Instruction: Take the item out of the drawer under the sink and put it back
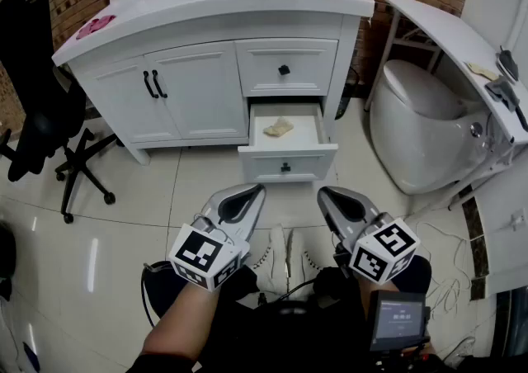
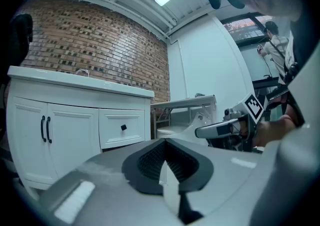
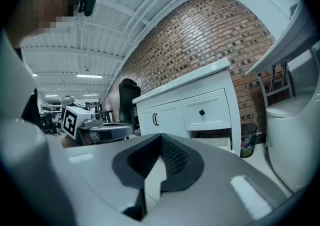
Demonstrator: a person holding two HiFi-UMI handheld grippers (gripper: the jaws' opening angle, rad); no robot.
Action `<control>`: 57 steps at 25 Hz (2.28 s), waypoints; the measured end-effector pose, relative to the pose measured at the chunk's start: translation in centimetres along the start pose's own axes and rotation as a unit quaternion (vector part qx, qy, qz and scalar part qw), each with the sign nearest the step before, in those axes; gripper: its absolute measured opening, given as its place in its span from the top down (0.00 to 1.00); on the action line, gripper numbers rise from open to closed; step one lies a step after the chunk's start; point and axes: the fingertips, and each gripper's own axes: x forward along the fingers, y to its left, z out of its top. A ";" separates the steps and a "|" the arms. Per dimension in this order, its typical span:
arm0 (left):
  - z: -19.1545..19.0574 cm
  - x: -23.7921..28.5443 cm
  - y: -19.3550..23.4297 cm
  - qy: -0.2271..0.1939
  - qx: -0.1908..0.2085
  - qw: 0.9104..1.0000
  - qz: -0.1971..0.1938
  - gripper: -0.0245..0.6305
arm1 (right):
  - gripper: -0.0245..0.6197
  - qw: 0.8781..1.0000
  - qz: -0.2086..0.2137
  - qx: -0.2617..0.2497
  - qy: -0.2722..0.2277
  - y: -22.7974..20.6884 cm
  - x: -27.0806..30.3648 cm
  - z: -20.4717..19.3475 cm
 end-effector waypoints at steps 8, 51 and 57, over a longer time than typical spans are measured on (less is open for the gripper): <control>-1.6 2.5 2.9 0.012 -0.012 1.000 0.004 0.95 | 0.95 1.000 -0.003 0.005 0.011 -2.7 2.9 -0.5; -11.5 24.1 20.2 0.235 0.201 0.947 -0.086 0.84 | 0.95 0.996 0.001 0.067 0.058 -11.5 13.8 -4.2; -16.8 28.8 21.2 0.297 0.267 0.909 -0.122 0.84 | 0.95 0.995 0.001 0.073 0.069 -12.0 13.6 -4.8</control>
